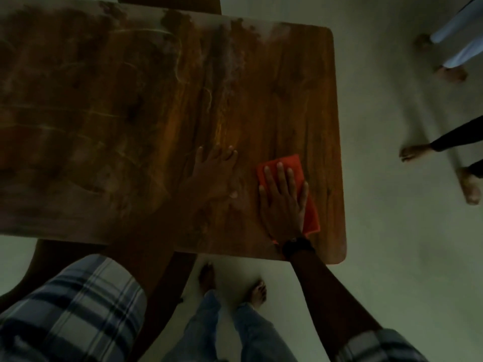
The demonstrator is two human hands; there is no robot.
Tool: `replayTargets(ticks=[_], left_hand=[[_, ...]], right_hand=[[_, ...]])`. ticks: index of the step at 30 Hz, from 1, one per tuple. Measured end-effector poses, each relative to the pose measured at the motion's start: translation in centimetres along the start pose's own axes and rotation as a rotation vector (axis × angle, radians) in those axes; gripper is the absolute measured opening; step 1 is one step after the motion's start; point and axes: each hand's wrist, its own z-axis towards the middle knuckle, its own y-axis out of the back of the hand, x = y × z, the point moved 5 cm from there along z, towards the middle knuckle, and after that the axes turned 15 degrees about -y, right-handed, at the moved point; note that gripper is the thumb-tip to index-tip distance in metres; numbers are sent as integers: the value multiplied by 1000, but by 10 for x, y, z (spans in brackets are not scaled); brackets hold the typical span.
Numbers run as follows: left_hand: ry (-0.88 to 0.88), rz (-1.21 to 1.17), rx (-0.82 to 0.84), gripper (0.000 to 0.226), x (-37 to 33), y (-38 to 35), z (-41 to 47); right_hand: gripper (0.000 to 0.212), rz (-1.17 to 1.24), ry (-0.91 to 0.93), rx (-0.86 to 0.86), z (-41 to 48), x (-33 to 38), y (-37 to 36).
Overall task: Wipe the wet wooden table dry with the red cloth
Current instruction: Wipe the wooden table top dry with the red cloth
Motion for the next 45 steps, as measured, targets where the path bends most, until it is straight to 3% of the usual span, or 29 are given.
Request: replayTargets(ticks=[5,10,15,21,27,30,34,39,45], left_hand=[[-16,-29,24,102,4,-14,-30],[-88,-61,62,105,8,-28,-55],[-129,-107,-2,105,7,-30,-57],[-109,-86,9,108,9,-37,-52],[-115,-71,10,110,7,-36,-51],[-123,-108,29,109,8,-33,-53],[-106,-174,26,90,17,-25,-50],[-68,-131,-44,76,21,-7,-40],[-36,-152,-46,72,27,-4,-27]], right_hand=[[60,-40,144,54,-60,25,-12],[60,-10,88,11,-113,-4,3],[66,-74,-68,98,-85,-35,9],[66,-12,-201,91,-33,1,1],[63,-4,-130,88,-13,40,-15],[60,-2,9,53,-40,50,-17],[55,-4,132,67,-94,52,-12],[56,-57,111,80,-100,25,-9],[62,-45,-1,103,-2,28,-7]])
